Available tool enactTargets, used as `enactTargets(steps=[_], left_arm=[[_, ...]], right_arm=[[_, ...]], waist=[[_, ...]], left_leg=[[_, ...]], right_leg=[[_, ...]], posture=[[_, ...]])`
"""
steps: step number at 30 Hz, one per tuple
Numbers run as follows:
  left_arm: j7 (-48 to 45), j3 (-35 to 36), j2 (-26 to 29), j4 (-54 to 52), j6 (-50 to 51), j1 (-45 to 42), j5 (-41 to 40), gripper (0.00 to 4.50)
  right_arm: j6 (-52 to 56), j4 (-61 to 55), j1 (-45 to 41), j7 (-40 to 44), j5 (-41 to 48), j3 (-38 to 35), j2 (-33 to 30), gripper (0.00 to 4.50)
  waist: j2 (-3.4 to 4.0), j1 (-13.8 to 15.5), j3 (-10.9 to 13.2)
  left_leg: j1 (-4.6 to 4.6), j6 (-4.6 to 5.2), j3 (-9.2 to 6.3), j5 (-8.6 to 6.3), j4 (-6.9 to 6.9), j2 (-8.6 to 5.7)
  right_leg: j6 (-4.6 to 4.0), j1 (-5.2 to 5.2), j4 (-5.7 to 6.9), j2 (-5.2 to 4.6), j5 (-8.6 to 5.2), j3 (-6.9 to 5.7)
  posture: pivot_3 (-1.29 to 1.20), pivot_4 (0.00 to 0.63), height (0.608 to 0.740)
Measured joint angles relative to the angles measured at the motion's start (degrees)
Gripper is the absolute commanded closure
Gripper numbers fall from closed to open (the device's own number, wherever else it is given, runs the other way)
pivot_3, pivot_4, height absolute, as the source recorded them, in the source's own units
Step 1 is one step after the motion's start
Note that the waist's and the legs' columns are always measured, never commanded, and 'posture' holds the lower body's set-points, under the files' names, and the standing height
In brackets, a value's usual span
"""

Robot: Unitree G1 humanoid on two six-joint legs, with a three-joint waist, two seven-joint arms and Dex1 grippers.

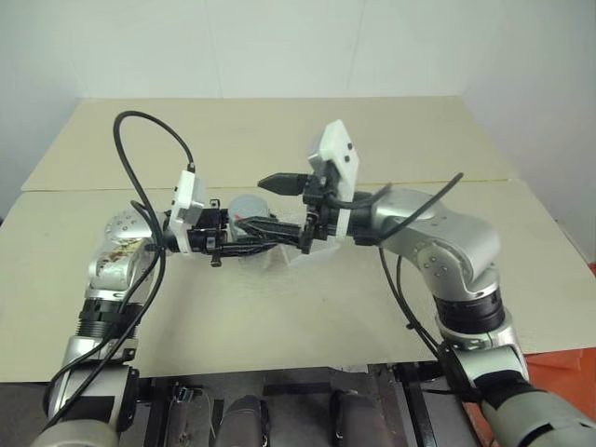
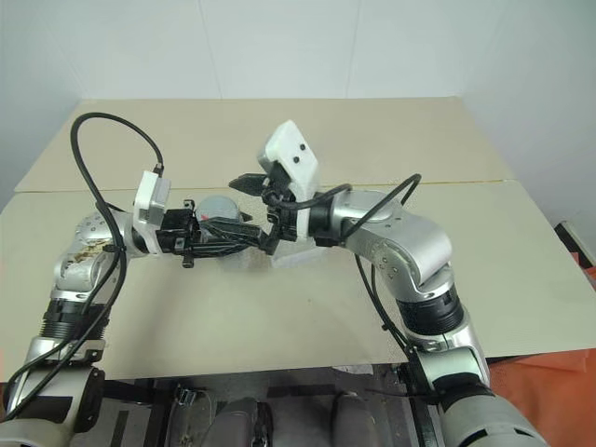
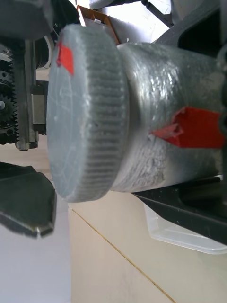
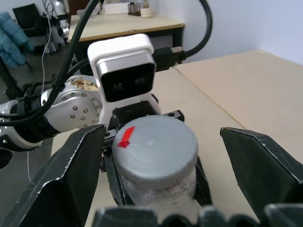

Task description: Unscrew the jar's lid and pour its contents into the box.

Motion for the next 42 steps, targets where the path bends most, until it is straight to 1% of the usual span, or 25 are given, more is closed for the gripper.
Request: enactTargets(steps=[7,19,20,21,24,25,36,38,42], left_arm=[[-0.2,0.0,0.0,0.2,-0.1,0.0,0.0,2.23],[-0.2,0.0,0.0,0.2,-0.1,0.0,0.0,2.23],[-0.2,0.0,0.0,0.2,0.0,0.0,0.0,2.23],[-0.2,0.0,0.0,0.2,0.0,0.0,0.0,2.23],[-0.2,0.0,0.1,0.2,0.0,0.0,0.0,2.23],[-0.2,0.0,0.1,0.2,0.0,0.0,0.0,2.23],[-0.1,0.1,0.5,-0.3,0.6,0.5,-0.5,2.23],[0.0,0.1,0.5,-0.9,1.2,0.9,-0.8,2.23],[0.0,-0.2,0.6,-3.0,1.8,2.7,-1.3,2.23]], right_arm=[[0.0,0.6,0.0,0.1,-0.9,0.9,1.1,0.01],[0.0,0.7,-0.1,0.3,-1.5,1.7,1.1,0.01],[0.0,0.7,-0.1,0.3,-1.5,1.7,1.1,0.38],[0.0,0.7,-0.1,0.3,-1.6,1.7,1.1,0.60],[0.0,0.7,-0.1,0.3,-1.9,1.8,1.1,1.61],[0.0,0.7,-0.1,0.3,-1.9,1.9,1.1,1.72],[0.0,0.7,-0.1,0.1,-2.7,2.0,1.5,1.72],[0.0,0.7,-0.1,0.7,-2.7,2.1,1.2,1.72],[0.0,1.0,-0.8,4.7,-2.2,2.4,-1.2,1.72]], waist=[[0.00,-0.1,0.0],[0.00,-0.1,0.0],[0.00,-0.1,0.0],[0.00,-0.1,0.0],[0.00,-0.1,0.0],[0.00,-0.1,0.0],[0.00,-0.1,0.0],[0.00,-0.1,0.0],[0.00,0.0,0.0]], left_leg=[[0.01,0.00,0.00,0.00,0.00,0.00],[0.01,0.00,0.00,0.00,0.00,0.00],[0.01,0.00,0.00,0.00,0.00,0.00],[0.01,0.00,0.00,0.00,0.00,0.00],[0.01,0.00,0.00,0.00,0.00,0.00],[0.01,0.00,0.00,0.00,0.00,0.00],[0.01,0.00,0.00,0.00,0.00,0.00],[0.01,0.00,0.00,0.00,0.00,0.00],[0.01,0.01,-0.01,-0.01,0.00,0.00]], right_leg=[[0.00,0.00,0.01,0.00,0.00,0.00],[0.00,0.00,0.01,0.00,0.00,0.00],[0.00,0.00,0.01,0.00,0.00,0.00],[0.00,0.00,0.01,0.00,0.00,0.00],[0.00,0.00,0.01,0.00,0.00,0.00],[0.00,0.00,0.01,0.00,0.00,0.00],[0.00,0.00,0.01,0.00,0.00,0.00],[0.00,0.00,0.01,0.00,0.00,0.00],[0.00,0.00,0.00,0.00,0.00,0.00]], posture=[[0.00,0.150,0.740],[0.00,0.150,0.740],[0.00,0.150,0.740],[0.00,0.150,0.740],[0.00,0.150,0.740],[0.00,0.150,0.740],[0.00,0.150,0.740],[0.00,0.150,0.740],[0.00,0.150,0.740]])
